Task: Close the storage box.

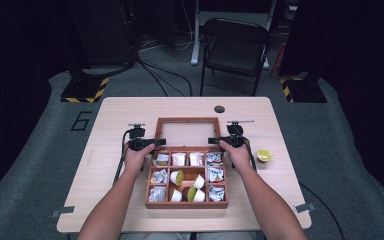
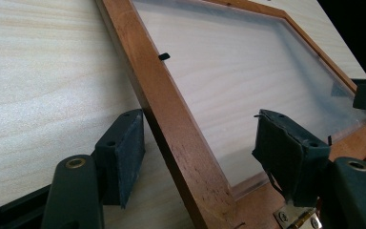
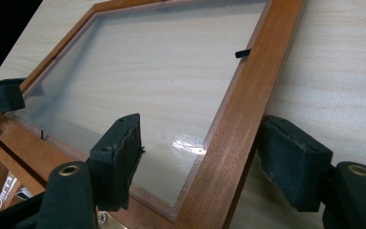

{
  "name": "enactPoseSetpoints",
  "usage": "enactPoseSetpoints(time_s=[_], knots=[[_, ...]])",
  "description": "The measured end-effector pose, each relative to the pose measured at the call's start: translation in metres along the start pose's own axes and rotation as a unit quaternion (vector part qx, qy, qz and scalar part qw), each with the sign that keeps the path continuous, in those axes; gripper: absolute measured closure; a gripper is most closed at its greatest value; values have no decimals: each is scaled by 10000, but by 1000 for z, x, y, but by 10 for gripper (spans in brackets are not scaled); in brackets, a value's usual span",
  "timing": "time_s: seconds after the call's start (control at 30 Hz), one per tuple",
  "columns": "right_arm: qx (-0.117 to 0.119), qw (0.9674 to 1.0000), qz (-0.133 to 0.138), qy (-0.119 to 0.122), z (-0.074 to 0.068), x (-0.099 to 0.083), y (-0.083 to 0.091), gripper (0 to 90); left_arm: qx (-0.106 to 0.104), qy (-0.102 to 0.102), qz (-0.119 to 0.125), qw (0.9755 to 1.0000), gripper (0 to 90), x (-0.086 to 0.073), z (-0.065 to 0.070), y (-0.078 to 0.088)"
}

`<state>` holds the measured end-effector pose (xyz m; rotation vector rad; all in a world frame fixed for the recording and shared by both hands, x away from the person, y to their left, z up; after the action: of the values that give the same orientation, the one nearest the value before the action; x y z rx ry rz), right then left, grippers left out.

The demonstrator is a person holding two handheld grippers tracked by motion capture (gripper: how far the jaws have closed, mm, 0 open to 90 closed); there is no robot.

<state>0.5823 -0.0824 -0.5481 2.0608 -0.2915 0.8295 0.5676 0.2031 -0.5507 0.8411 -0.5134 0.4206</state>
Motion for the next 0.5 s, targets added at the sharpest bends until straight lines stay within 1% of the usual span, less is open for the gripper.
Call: enactPoseSetpoints(time_s=[0.03,0.07,0.2,0.23,0.27,0.3,0.33,0.43,0.47,0.5], knots=[[2,10000,4,-5,0,0,0,312,-7,29,-10,10000,339,0,0,0],[9,10000,1,-36,0,0,0,312,-8,-1,-16,10000,339,0,0,-1],[41,10000,20,-30,1,0,-1,314,18,-6,-60,10000,331,1,1,-2],[60,10000,-10,-73,0,0,-1,316,0,21,-66,10000,331,1,1,-2],[86,9999,-15,-119,0,0,-1,317,-18,-4,-62,10000,332,1,0,-2],[102,9999,-13,-111,0,0,-1,319,-31,60,-54,10000,335,1,1,-2],[118,9997,-35,-192,0,-1,-1,319,-23,16,-44,10000,335,1,0,-2],[118,9997,-36,-214,0,-1,-1,319,-10,25,-43,10000,336,1,1,-2],[117,9997,-37,-216,-1,-1,-1,319,-16,94,-46,9999,336,1,1,-2],[117,9997,-36,-222,-1,-1,-1,320,-17,98,-44,9999,338,1,1,-2]])
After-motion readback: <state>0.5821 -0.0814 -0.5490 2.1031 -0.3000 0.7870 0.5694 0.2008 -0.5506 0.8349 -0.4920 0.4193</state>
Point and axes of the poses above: each handheld gripper's, and its own axes: y roughly backward along the jaws, x roughly out of its top, z roughly to its right, the point moved 7 cm from there along -y, roughly forward along the jaws, and after that the axes turned 6 degrees about y, right-handed, at the moved point
